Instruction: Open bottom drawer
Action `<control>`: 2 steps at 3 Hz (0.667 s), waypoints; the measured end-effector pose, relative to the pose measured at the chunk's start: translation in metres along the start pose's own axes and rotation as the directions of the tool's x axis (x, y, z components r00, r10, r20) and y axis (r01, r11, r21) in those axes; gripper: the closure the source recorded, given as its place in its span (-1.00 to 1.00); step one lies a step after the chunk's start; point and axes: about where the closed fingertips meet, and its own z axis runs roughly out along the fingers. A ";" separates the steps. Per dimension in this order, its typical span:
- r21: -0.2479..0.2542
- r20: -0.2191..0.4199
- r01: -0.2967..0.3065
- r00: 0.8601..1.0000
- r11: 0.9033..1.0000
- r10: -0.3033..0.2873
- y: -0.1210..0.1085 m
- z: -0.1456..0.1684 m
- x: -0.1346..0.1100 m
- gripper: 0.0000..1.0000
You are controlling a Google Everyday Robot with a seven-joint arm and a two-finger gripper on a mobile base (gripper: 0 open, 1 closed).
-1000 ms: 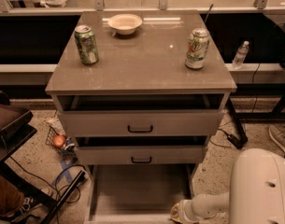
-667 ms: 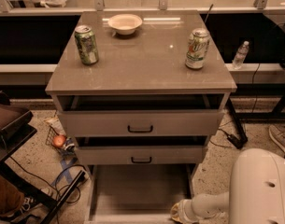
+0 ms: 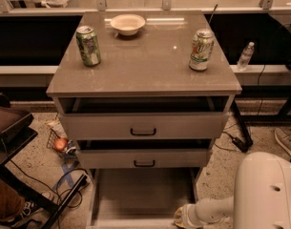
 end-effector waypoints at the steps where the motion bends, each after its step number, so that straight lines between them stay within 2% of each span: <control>1: -0.004 0.002 0.000 1.000 1.000 0.000 0.002 0.002 -0.001 -1.00; 2: -0.004 0.002 0.000 1.000 1.000 0.000 0.002 0.002 -0.001 -1.00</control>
Offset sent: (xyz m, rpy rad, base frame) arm -0.0010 0.0009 -0.0008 0.0011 0.0020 0.0009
